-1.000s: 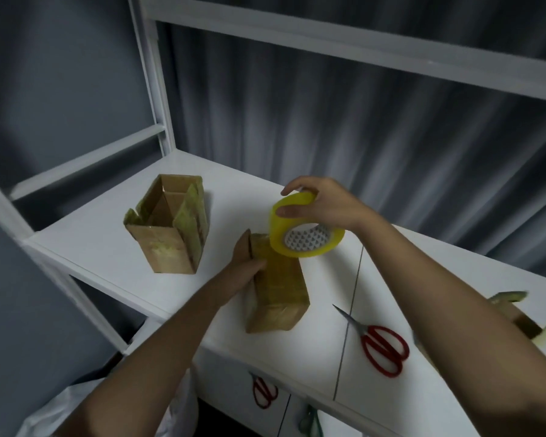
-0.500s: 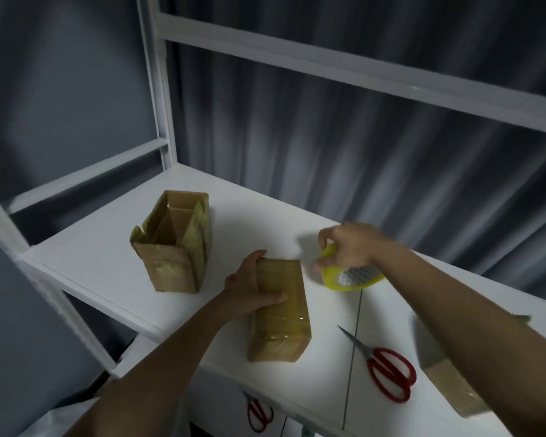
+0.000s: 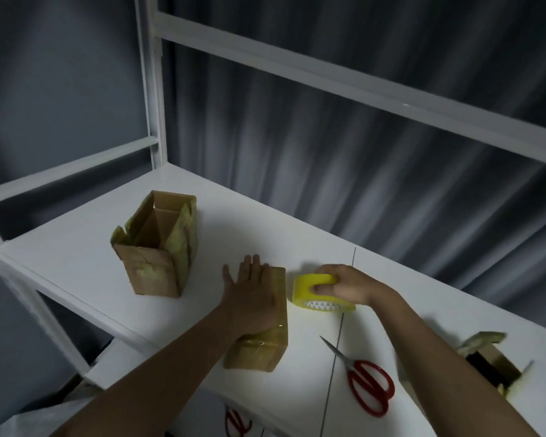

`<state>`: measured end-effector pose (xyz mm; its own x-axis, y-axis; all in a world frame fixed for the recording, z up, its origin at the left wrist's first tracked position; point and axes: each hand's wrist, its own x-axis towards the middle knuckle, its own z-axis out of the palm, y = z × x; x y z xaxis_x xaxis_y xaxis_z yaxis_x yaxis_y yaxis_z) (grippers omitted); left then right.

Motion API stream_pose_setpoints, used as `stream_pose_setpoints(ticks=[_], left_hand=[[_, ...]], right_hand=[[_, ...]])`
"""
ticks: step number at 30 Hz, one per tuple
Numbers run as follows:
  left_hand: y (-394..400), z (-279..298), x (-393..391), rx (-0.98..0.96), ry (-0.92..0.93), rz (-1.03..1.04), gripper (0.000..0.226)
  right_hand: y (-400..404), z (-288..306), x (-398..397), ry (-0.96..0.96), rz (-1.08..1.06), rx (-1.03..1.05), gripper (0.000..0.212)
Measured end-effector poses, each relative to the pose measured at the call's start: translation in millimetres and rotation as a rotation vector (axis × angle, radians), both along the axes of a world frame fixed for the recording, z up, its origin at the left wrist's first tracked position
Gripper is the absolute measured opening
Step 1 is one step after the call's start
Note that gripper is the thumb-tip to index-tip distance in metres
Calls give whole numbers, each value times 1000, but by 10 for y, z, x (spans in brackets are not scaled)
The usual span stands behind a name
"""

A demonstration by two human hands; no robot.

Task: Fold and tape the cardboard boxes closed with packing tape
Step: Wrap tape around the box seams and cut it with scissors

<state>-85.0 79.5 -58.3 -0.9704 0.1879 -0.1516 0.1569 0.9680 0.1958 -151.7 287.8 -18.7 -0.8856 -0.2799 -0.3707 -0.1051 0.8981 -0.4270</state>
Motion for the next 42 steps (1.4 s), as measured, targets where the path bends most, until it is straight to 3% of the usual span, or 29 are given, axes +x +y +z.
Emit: stream_pose_setpoints(ticks=[1, 3, 6, 10, 12, 16, 19, 23, 26, 30, 33, 38, 42], left_hand=[[60, -5, -1, 42, -26, 48, 76], [95, -41, -42, 119, -55, 127, 102], [52, 20, -99, 252, -100, 204, 114], [4, 86, -171, 255, -40, 133, 113], [-3, 105, -244, 239, 55, 83, 113], [-34, 147, -496, 53, 507, -33, 115], [-101, -28, -607, -17, 641, -83, 101], [-99, -165, -661, 60, 708, -167, 83], [-31, -42, -704, 109, 679, -280, 75], [30, 47, -735, 152, 432, -323, 65], [83, 78, -713, 85, 484, -414, 80], [-14, -264, -463, 42, 704, -445, 121], [-104, -686, -295, 31, 751, -530, 102]], right_hand=[[60, -22, 13, -51, -21, -13, 27], [121, -62, 38, -93, 5, -6, 37], [162, -124, 72, -60, -43, -93, 43], [214, -204, 117, 61, -171, -208, 57], [246, -200, 153, 134, -193, -231, 53], [302, -188, 190, 293, -185, -235, 40], [349, -325, 229, 423, -133, -151, 34], [360, -518, 302, 470, -111, 10, 80], [355, -646, 328, 504, -103, 134, 84], [425, -769, 406, 533, -107, 175, 86], [468, -840, 460, 548, -59, 240, 92], [443, -1027, 539, 669, -67, 380, 52], [362, -1168, 578, 599, -38, 457, 51]])
